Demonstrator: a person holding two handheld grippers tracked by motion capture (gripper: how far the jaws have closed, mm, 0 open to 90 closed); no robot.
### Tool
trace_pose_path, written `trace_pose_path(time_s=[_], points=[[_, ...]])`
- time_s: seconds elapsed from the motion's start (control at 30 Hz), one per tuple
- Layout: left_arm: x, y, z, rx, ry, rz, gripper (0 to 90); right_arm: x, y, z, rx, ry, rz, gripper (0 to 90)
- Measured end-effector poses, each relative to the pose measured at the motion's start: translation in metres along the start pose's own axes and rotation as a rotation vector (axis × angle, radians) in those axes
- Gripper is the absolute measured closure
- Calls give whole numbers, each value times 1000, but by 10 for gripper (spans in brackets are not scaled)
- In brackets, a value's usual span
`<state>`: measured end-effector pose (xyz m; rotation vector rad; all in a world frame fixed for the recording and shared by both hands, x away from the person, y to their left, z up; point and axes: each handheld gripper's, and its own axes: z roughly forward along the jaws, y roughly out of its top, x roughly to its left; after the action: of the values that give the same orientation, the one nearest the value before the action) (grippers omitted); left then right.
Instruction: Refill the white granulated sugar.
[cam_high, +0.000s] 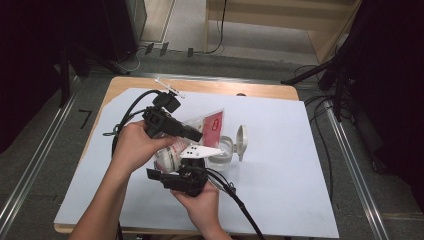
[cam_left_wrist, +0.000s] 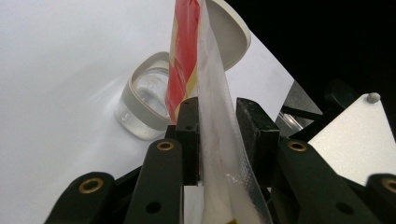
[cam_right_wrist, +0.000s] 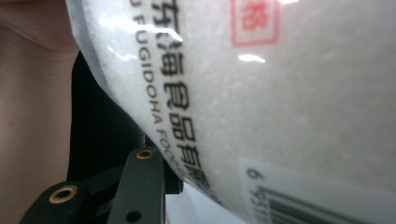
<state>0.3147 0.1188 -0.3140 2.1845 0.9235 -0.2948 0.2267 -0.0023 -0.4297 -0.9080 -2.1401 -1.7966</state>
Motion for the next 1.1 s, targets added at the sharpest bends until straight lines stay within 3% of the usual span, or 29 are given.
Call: trace_pose_path(time_s=[0.37,0.6,1.1], points=[[0,2,0,-15,-5,-13,692,-1,3,-1,2,14,1,624],[-3,2,1,-20,23,-30,761,0,3,0,10,-5,-21,621],[-2,2,1,-47,23,-43,765,-2,4,1,24,-31,-57,595]])
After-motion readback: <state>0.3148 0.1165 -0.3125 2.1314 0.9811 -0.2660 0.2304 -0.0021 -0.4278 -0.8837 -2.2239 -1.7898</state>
